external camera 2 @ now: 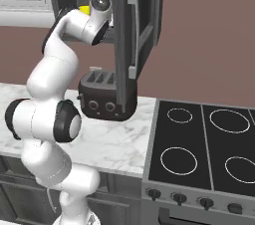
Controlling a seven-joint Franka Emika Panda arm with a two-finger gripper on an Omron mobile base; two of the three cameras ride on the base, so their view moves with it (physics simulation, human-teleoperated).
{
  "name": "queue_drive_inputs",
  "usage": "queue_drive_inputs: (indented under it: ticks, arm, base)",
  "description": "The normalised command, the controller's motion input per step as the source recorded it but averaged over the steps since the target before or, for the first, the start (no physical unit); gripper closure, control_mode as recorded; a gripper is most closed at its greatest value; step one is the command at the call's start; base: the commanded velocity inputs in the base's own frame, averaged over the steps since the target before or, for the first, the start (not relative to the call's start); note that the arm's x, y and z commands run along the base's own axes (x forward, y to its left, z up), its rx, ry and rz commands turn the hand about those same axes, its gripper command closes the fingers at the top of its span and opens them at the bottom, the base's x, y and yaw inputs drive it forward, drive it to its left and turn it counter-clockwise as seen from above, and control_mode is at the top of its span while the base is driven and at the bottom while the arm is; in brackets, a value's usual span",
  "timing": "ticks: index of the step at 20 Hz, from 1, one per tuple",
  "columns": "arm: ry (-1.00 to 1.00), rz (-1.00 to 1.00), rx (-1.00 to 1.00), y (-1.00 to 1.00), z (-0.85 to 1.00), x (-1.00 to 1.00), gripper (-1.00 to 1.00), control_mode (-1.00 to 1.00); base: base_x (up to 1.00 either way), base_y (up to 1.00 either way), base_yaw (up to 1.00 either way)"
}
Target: Take the cinnamon bottle from the cabinet and place it on the dining table, next to the plate with the cupcake. Then take the chocolate from the dining counter and place it on the cupcake plate.
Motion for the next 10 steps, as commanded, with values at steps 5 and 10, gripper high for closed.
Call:
queue_drive_inputs:
  ticks: [5,10]
  arm:
    - [0.00,0.05,-0.12,0.13,0.13,-0.86,1.00,-1.00]
    - [0.01,0.04,-0.12,0.24,0.00,-0.90,1.00,-1.00]
  base:
    - [0.00,0.00,0.00]
    - [0.00,0.00,0.00]
